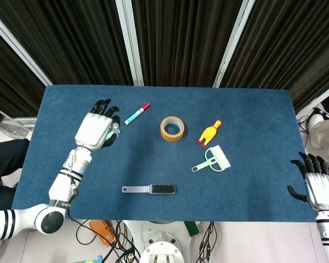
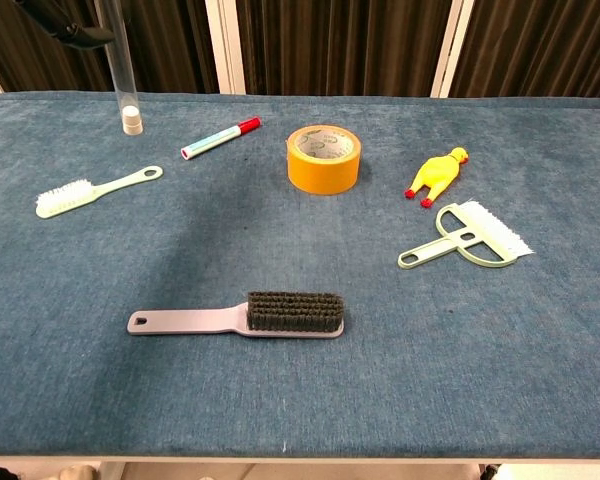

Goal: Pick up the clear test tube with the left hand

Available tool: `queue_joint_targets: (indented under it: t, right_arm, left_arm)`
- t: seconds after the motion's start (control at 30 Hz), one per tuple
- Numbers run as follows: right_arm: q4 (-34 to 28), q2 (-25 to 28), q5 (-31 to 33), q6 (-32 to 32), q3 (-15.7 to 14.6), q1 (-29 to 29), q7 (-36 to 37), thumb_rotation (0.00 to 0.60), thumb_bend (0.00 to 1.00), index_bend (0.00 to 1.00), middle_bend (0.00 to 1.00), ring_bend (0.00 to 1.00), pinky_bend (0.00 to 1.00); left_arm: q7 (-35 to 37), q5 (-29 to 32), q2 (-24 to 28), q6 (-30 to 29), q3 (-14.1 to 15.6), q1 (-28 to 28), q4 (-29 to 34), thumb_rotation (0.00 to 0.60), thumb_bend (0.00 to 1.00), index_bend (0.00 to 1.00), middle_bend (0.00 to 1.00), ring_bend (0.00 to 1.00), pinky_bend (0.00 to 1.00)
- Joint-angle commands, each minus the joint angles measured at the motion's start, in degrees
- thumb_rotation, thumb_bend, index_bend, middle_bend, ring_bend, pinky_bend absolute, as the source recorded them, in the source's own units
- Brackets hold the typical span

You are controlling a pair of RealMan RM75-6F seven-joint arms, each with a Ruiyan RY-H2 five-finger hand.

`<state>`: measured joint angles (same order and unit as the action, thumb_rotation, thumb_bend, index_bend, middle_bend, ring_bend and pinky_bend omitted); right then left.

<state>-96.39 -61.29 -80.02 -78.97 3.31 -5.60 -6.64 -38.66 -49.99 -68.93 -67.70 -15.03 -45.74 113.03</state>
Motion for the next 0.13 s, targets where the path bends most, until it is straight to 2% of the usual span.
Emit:
queue_joint_targets:
  t: [0.03, 0.13]
  right_arm:
    - [0.0, 0.0, 0.0, 0.0, 0.0, 0.0, 0.0, 0.6, 0.36, 0.29, 0.14, 0.11, 0.09]
    - [0.0, 0.0, 0.0, 0.1, 0.0, 0.0, 0.0, 0.6, 0.36, 0.29, 0.14, 0.11, 0.09]
  left_arm:
    - [-0.2, 0.5, -0.1, -0.2, 0.2, -0.3, -0.2, 0.6, 0.49, 0.6, 0.21, 0.0, 0.08]
    - [-0.4, 0.6, -0.2, -0.4, 0.6, -0.4, -0.4, 0.6, 0.49, 0.6, 0.21, 0.0, 0.08]
